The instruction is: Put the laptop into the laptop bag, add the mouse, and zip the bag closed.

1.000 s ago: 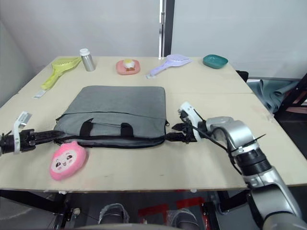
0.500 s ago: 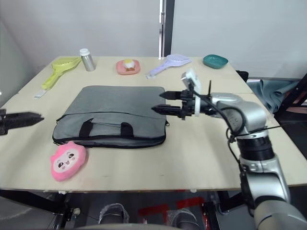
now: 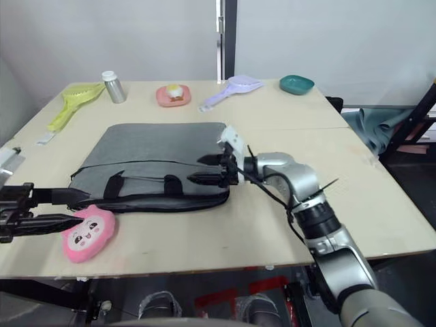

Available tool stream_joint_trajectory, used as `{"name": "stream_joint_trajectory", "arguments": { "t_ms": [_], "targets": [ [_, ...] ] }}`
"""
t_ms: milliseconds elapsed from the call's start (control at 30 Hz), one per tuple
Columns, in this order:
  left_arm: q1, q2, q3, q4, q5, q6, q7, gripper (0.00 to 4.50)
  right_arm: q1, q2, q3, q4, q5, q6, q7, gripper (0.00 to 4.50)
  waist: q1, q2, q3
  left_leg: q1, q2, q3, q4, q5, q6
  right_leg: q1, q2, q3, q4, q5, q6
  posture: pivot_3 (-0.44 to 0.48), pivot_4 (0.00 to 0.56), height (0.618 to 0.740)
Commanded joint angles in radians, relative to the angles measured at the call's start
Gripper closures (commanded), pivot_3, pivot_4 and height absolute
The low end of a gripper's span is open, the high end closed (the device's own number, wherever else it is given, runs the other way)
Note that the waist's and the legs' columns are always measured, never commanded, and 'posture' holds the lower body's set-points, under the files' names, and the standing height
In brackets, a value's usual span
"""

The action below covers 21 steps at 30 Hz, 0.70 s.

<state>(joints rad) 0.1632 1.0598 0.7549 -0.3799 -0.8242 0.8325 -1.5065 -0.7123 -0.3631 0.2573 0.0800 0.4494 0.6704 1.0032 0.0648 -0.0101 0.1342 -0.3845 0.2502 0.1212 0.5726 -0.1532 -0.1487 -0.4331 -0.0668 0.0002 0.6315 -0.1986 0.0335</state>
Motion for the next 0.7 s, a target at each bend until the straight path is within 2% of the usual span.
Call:
{"name": "stream_joint_trajectory", "arguments": {
  "t_ms": [33, 167, 233, 400, 500, 700],
  "targets": [
    [0.004, -0.012, 0.041, -0.062, -0.061, -0.006, 0.018, 1.54, -0.062, 0.029, 0.019, 0.089, -0.043, -0.050, 0.024, 2.56, -0.001, 0.000, 0.000, 0.000, 0.000, 0.000, 0.000, 0.000, 0.000, 0.000, 0.000, 0.000, 0.000, 0.000, 0.000, 0.000, 0.150, 0.740],
    [0.049, -0.022, 0.094, -0.052, -0.054, -0.037, 0.001, 1.54, -0.148, 0.110, 0.027, 0.294, -0.107, -0.119, 0.000, 3.98, -0.010, 0.000, 0.000, 0.000, 0.000, 0.000, 0.000, 0.000, 0.000, 0.000, 0.000, 0.000, 0.000, 0.000, 0.000, 0.000, 0.150, 0.740],
    [0.069, -0.025, 0.116, -0.029, -0.042, -0.049, 0.006, 1.54, -0.175, 0.149, 0.019, 0.372, -0.126, -0.149, -0.003, 4.48, -0.018, 0.000, 0.000, -0.001, 0.000, 0.000, 0.001, 0.000, 0.000, -0.001, 0.000, 0.000, 0.000, 0.000, 0.000, 0.000, 0.150, 0.740],
    [0.125, -0.030, 0.166, 0.048, -0.007, -0.054, 0.035, 1.54, -0.180, 0.207, 0.066, 0.562, -0.235, -0.246, -0.007, 4.48, -0.018, 0.000, 0.000, -0.001, 0.000, 0.000, 0.000, 0.000, 0.001, -0.001, 0.001, 0.000, 0.000, 0.000, -0.001, 0.000, 0.150, 0.740],
    [0.167, -0.040, 0.201, 0.104, 0.006, -0.060, 0.034, 1.54, -0.155, 0.202, 0.089, 0.604, -0.277, -0.278, 0.022, 4.48, -0.018, 0.000, 0.000, 0.000, 0.000, 0.000, 0.000, 0.000, 0.001, 0.000, 0.000, 0.000, 0.000, 0.000, -0.001, 0.000, 0.150, 0.740],
    [0.285, -0.074, 0.233, 0.265, 0.090, -0.097, 0.055, 1.54, -0.128, 0.191, 0.123, 0.645, -0.367, -0.284, -0.017, 4.48, -0.017, 0.005, -0.003, 0.003, 0.000, 0.000, 0.000, 0.000, 0.001, 0.004, 0.000, 0.000, 0.000, 0.000, -0.001, 0.000, 0.150, 0.740]
  ]
}}
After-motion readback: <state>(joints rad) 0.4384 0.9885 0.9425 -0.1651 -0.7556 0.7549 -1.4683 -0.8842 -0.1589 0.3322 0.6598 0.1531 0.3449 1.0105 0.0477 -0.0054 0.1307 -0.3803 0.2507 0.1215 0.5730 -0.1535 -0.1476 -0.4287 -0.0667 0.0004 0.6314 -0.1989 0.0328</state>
